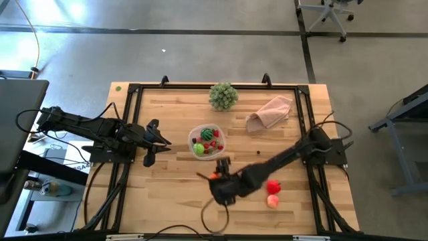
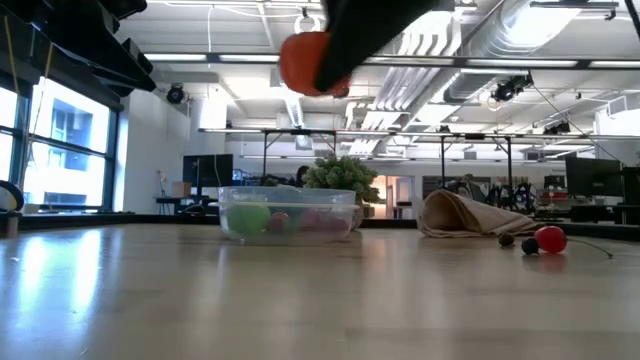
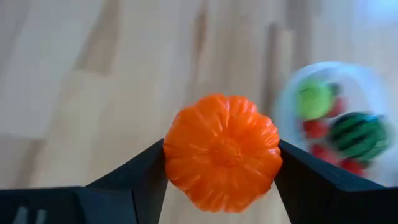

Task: Pick and placing Produce into tupperware
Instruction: Put the orange pumpkin into the transparent bin, then put the pink peach into the transparent bin

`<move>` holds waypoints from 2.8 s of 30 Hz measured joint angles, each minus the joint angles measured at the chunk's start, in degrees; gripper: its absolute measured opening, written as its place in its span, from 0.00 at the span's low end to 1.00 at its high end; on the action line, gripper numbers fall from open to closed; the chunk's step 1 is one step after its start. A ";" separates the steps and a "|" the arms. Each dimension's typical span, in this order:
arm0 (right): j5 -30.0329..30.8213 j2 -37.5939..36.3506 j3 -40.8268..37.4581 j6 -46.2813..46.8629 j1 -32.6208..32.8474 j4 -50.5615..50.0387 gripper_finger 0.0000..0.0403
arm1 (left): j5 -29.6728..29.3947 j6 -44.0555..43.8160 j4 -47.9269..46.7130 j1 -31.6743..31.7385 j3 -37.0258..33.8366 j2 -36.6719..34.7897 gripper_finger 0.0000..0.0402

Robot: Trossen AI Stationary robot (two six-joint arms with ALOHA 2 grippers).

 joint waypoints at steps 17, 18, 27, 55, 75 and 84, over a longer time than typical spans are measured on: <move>-20.17 -0.02 -2.95 -10.05 -29.02 6.64 0.59 | -0.01 -0.02 0.00 -0.01 0.00 -0.01 0.25; -21.09 -0.02 -3.89 -10.00 -29.72 7.10 0.59 | -0.01 -0.01 -0.01 -0.01 0.00 0.00 0.25; -25.16 -0.04 -10.71 -8.71 -30.87 14.23 0.59 | -0.02 -0.01 0.00 -0.02 0.00 -0.01 0.25; -24.06 -0.02 -11.96 -6.12 -30.02 16.22 0.67 | 0.00 0.00 0.00 0.00 0.00 0.00 0.25; -23.96 -15.63 -11.94 -2.86 -29.99 4.20 0.68 | -0.02 0.00 0.02 0.00 0.02 -0.02 0.25; -11.13 -31.18 -12.00 4.54 -23.06 -3.37 0.68 | 0.00 -0.02 -0.03 0.00 0.02 -0.02 0.25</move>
